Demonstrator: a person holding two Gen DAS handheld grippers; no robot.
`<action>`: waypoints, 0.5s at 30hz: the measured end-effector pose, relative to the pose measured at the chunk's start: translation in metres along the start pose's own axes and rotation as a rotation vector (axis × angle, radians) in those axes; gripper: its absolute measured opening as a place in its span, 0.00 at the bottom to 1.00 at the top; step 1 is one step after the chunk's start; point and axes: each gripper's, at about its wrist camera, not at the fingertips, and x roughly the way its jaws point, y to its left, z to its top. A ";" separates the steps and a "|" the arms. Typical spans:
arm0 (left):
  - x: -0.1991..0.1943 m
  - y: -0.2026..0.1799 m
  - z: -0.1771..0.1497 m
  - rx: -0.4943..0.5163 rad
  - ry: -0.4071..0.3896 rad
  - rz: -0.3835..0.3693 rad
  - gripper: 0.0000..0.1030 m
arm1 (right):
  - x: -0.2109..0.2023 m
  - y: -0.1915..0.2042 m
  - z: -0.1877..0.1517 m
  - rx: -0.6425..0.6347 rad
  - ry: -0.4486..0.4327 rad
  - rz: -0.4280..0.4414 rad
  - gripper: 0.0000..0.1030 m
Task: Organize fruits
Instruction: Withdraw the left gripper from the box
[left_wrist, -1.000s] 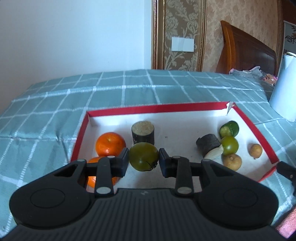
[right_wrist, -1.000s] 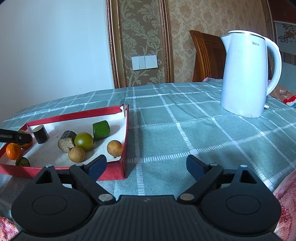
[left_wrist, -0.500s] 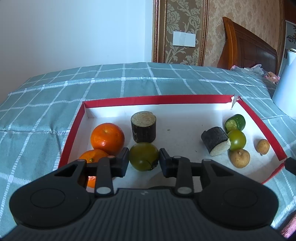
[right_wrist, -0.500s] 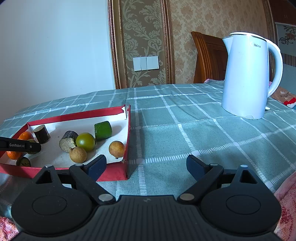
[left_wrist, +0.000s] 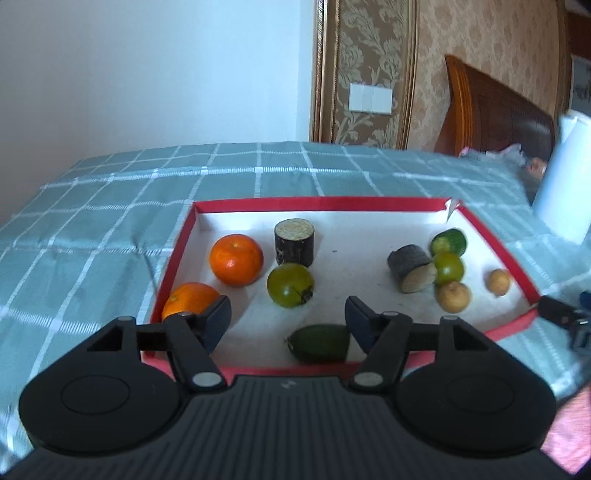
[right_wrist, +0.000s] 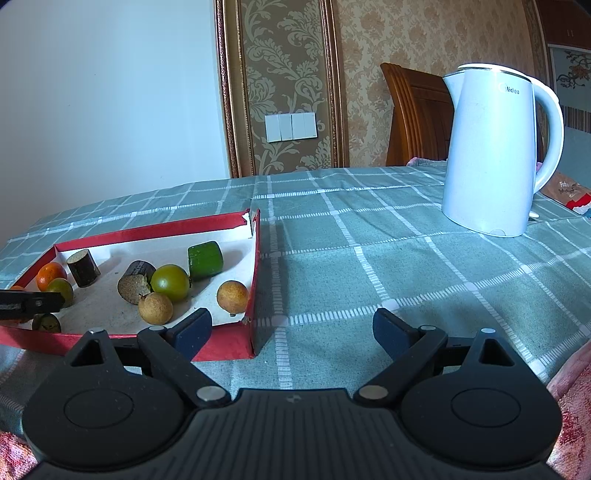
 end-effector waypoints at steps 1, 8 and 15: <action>-0.007 0.001 -0.002 -0.013 -0.005 0.004 0.70 | 0.000 0.000 0.000 -0.001 -0.001 -0.001 0.92; -0.051 0.002 -0.019 -0.006 -0.092 0.096 0.88 | -0.002 0.003 -0.002 -0.016 -0.006 0.007 0.92; -0.078 0.007 -0.034 -0.061 -0.087 0.085 0.95 | -0.010 0.012 -0.005 -0.027 0.012 0.025 0.92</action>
